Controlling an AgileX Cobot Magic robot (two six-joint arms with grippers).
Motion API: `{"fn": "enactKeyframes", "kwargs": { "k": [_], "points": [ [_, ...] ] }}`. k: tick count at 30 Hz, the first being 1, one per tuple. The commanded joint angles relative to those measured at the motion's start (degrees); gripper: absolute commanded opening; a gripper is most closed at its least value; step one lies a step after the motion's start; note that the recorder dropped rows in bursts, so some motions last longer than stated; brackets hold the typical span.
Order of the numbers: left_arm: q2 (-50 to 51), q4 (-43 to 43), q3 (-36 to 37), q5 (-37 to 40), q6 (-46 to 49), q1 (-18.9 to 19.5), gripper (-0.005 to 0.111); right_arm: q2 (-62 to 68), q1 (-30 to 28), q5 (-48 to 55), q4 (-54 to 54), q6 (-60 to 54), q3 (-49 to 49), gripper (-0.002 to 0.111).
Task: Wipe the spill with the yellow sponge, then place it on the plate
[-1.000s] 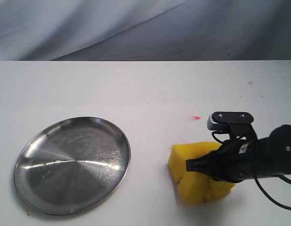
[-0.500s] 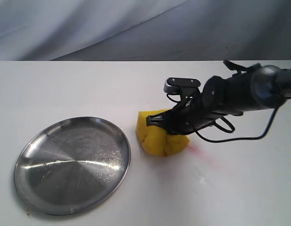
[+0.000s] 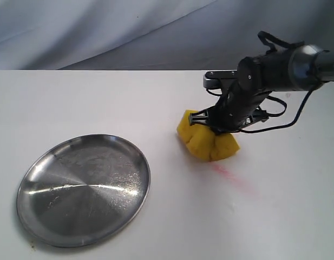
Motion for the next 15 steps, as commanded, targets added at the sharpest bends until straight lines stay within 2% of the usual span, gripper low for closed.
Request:
{"fn": "enactKeyframes", "kwargs": {
  "k": [1,9,13,15],
  "points": [
    [-0.2,-0.5,-0.2,-0.5,-0.5,0.1,0.0,-2.9,0.4,3.5,-11.3,4.5,7.8,0.0],
    [-0.2,-0.5,-0.2,-0.5,-0.5,0.1,0.0,-16.3,2.9,-7.3,-9.9,7.1,28.7,0.0],
    [-0.2,-0.5,-0.2,-0.5,-0.5,0.1,0.0,-21.1,7.9,-7.6,-10.5,6.9,35.0,0.0],
    [-0.2,-0.5,-0.2,-0.5,-0.5,0.1,0.0,-22.3,12.5,-7.6,-10.5,8.5,36.6,0.0]
  ]
}}
